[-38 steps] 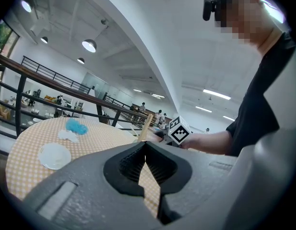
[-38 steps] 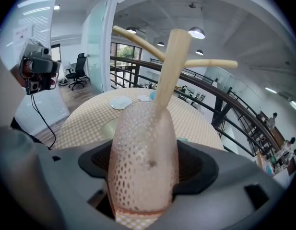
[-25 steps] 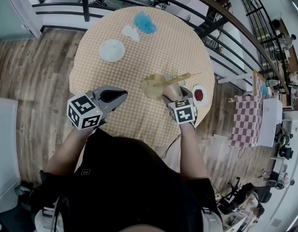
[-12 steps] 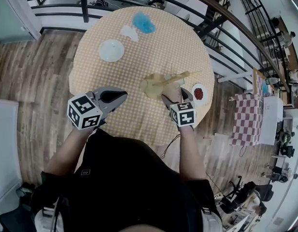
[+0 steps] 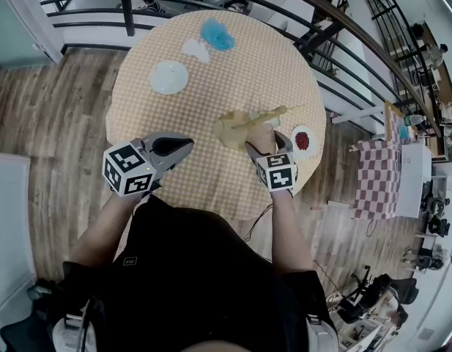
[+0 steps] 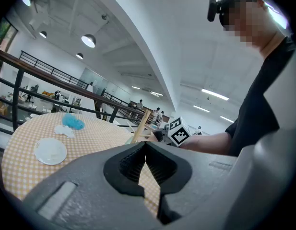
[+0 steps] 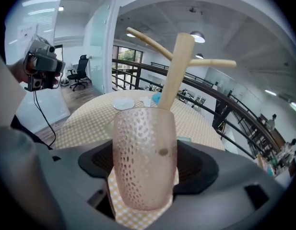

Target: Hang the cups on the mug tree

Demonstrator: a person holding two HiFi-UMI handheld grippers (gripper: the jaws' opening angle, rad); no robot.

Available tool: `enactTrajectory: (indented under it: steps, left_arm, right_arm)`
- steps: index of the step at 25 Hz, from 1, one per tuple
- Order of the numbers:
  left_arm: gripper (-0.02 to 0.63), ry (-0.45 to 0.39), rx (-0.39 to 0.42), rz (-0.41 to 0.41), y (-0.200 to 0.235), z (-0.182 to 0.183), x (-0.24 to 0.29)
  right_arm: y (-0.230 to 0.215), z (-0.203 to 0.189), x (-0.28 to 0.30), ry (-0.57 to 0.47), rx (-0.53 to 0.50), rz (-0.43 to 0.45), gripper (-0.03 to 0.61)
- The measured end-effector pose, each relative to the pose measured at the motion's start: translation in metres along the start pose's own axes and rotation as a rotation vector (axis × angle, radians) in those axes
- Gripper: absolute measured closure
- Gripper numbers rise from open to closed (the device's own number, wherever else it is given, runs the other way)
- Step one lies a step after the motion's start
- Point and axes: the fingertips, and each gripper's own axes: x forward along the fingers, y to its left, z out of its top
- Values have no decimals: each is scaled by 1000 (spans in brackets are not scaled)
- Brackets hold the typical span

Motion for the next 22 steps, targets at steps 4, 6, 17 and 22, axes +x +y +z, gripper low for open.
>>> enactTrajectory:
  steps: [4, 6, 17, 22]
  left_arm:
    - [607, -2, -5, -3, -1, -2, 0]
    - [607, -1, -10, 0, 0, -3, -1]
    - [607, 65, 60, -60, -8, -11, 33]
    - [607, 156, 166, -140, -24, -15, 87]
  right_arm:
    - [4, 12, -2, -3, -68, -19, 206]
    - [5, 15, -1, 12, -104, -32, 206]
    - [14, 0, 4, 189, -356, -64, 206]
    - [17, -3, 5, 197, -357, -65, 206]
